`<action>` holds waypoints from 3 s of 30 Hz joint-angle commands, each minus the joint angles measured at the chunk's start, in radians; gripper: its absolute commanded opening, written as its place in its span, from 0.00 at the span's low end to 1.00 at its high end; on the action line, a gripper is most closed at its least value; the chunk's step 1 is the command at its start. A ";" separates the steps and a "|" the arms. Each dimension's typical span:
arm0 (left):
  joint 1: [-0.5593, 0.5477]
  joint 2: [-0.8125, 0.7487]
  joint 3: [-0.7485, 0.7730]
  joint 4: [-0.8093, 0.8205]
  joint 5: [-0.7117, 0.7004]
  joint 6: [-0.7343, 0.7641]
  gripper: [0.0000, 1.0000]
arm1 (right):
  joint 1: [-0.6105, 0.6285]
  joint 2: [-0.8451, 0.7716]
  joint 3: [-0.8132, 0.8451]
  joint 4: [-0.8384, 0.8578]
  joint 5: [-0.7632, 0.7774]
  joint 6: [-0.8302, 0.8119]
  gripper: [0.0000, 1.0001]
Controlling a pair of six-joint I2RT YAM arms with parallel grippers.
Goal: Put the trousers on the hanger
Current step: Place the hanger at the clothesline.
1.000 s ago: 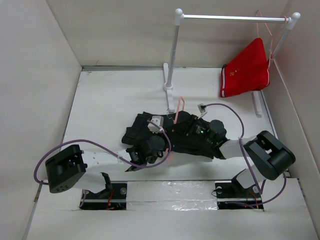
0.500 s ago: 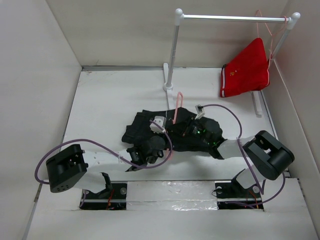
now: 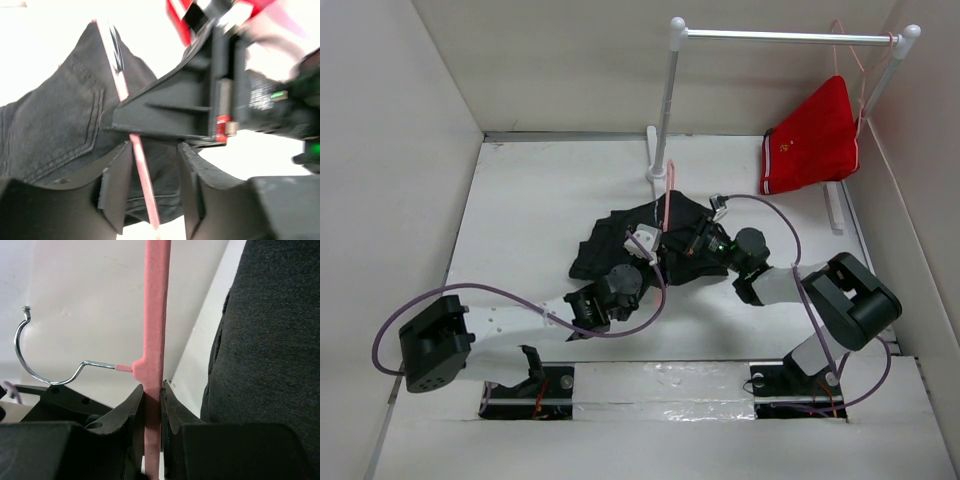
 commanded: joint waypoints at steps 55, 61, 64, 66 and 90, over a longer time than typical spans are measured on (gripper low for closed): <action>0.149 -0.486 -0.159 -0.176 0.037 -0.291 0.35 | -0.558 0.397 1.238 -0.232 0.014 0.262 0.00; 0.149 -0.523 -0.150 -0.224 0.005 -0.289 0.35 | -0.592 0.471 1.384 -0.344 -0.017 0.239 0.00; 0.149 -0.531 -0.142 -0.245 -0.004 -0.294 0.35 | -0.603 0.499 1.398 -0.358 -0.018 0.244 0.00; 0.149 -0.532 -0.148 -0.242 -0.006 -0.304 0.35 | -0.603 0.500 1.376 -0.343 -0.024 0.250 0.00; 0.149 -0.500 -0.056 -0.317 -0.053 -0.268 0.44 | -0.666 0.316 1.020 -0.321 -0.049 0.003 1.00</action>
